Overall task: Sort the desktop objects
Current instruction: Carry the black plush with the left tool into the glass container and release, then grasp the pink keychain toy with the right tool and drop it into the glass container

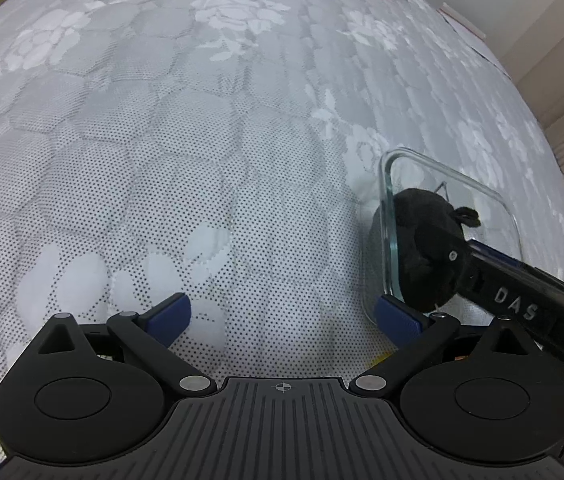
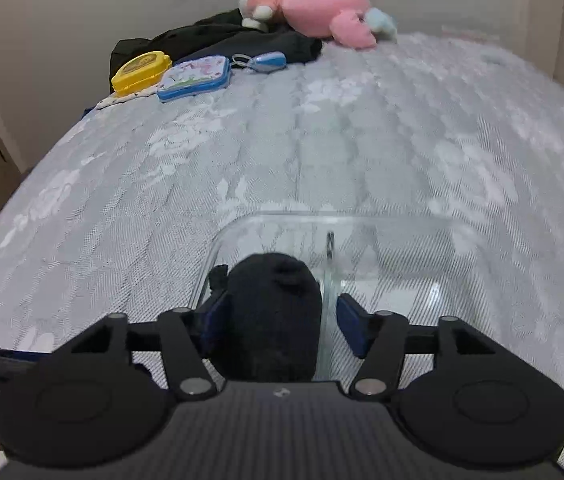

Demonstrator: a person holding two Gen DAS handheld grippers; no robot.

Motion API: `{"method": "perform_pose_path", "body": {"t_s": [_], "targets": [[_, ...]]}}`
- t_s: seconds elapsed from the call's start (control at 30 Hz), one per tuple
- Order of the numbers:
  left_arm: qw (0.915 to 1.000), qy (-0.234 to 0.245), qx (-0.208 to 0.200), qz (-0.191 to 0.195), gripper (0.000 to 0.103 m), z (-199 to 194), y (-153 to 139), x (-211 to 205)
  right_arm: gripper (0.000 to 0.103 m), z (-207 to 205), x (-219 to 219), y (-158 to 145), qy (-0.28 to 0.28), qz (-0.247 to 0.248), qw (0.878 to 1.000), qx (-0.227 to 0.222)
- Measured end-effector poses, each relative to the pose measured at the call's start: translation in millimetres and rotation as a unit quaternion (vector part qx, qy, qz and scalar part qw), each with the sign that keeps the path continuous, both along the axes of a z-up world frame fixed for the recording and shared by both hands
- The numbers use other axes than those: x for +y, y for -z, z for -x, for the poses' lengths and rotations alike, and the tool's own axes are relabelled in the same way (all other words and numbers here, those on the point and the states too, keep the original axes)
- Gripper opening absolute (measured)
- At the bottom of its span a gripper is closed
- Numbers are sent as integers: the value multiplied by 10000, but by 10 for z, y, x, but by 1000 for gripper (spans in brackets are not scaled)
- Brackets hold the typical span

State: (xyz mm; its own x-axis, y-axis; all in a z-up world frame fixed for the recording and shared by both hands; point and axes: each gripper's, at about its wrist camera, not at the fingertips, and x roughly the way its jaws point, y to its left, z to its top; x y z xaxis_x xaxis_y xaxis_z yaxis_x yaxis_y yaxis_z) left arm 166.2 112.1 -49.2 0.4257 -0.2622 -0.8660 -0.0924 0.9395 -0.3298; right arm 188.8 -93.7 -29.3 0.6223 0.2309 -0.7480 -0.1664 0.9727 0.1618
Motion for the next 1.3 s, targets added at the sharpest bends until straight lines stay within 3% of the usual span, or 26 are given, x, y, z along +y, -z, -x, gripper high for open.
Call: {"method": "perform_pose_path", "body": {"t_s": [0.1, 0.23, 0.4, 0.6, 0.67, 0.77, 0.83, 1.03, 1.1, 1.13, 1.3], "targets": [[9999, 17, 110, -66, 102, -14, 44, -7, 42, 37, -122, -147, 82, -268, 9994, -178], [9999, 32, 97, -75, 102, -17, 49, -27, 42, 230, -400, -493, 355, -138, 9966, -734], [9998, 121, 104, 109, 102, -17, 79, -88, 42, 621, -843, -674, 422, 107, 9956, -834], [9995, 238, -78, 211, 102, 108, 22, -302, 49, 1273, -1052, -444, 238, 836, 9926, -851], [9990, 329, -69, 300, 102, 183, 19, -435, 49, 1390, -1071, -316, 203, 738, 9948, -679], [9989, 455, -100, 103, 102, 347, 5, -664, 52, 1474, -1059, -175, 158, 459, 9978, -442], [9982, 587, -116, -32, 102, 468, 26, -788, 63, 1479, -1009, -143, 84, 475, 9979, -427], [9941, 1049, 89, -256, 102, 547, 146, -1011, 66, 1335, -882, 15, -69, 608, 9979, -223], [9946, 1001, 124, -224, 102, 528, 162, -982, 59, 1259, -864, 116, -38, 739, 9972, -86], [9949, 979, 138, -183, 102, 518, 168, -963, 45, 1221, -856, 166, -20, 805, 9968, -19], [9955, 932, 116, -110, 102, 496, 158, -925, 42, 1252, -1035, 60, 311, 445, 9985, 41]]}}
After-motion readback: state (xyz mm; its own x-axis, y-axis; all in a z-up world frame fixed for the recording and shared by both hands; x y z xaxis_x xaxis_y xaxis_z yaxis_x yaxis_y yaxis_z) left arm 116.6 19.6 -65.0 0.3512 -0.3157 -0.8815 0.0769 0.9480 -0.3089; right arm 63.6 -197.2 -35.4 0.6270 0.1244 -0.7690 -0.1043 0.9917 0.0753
